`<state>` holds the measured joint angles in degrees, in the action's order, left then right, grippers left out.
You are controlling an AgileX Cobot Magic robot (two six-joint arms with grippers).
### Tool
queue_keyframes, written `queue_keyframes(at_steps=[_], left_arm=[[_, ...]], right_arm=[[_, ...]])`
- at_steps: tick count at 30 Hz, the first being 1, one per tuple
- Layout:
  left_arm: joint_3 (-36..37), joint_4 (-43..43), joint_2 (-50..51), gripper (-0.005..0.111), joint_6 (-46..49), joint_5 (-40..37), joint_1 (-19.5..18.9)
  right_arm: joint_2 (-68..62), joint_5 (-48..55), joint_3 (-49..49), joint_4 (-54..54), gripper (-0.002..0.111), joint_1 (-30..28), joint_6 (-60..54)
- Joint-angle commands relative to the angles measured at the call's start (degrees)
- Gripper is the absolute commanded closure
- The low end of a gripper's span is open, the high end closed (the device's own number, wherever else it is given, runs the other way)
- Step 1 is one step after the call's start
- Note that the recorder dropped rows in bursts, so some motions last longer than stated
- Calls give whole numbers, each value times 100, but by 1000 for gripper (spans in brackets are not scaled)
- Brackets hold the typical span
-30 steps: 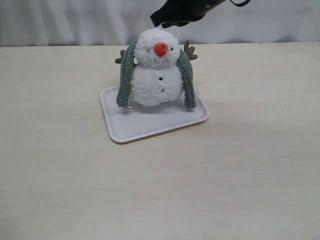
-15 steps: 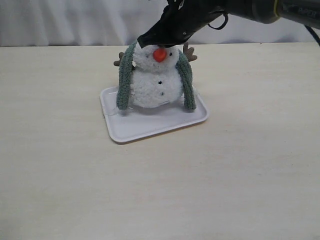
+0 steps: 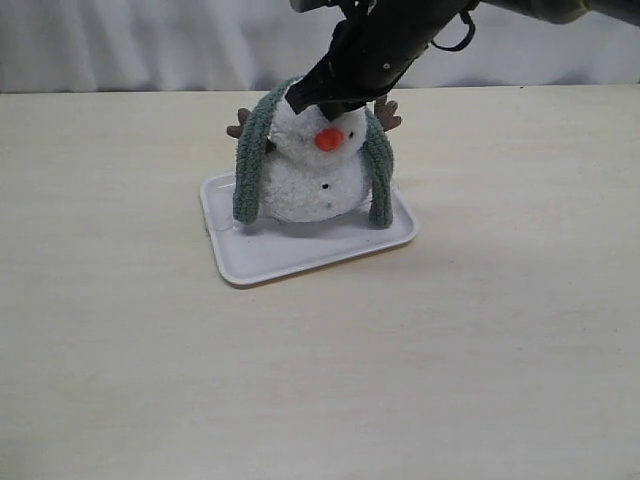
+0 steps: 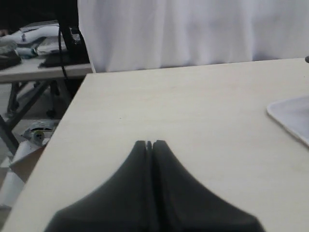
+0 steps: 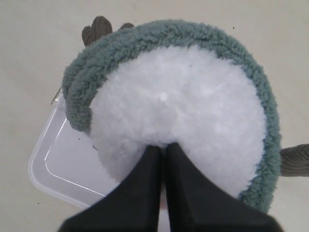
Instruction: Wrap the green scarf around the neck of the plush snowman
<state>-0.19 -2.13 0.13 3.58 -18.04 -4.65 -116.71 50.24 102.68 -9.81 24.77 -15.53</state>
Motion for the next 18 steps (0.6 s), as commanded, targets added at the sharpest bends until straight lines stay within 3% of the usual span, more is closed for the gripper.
queue_keyframes(at_steps=[1, 4, 8, 11, 18], left_arm=[[19, -379, -13, 107, -10, 849, 5], [19, 1722, -13, 107, -554, 1528, 5], [19, 2377, -13, 107, -708, 2376, 5], [-267, 2045, 161, 107, -822, 2363, 325], [-1342, 1024, 2736, 107, -1150, 3080, 1761]], right_arm=[[11, 118, -25, 27, 104, 58, -19], [11, 118, -25, 27, 104, 70, 21], [11, 237, -25, 27, 104, 70, 142], [11, 264, -25, 27, 104, 70, 142], [11, 264, -25, 27, 104, 70, 142]])
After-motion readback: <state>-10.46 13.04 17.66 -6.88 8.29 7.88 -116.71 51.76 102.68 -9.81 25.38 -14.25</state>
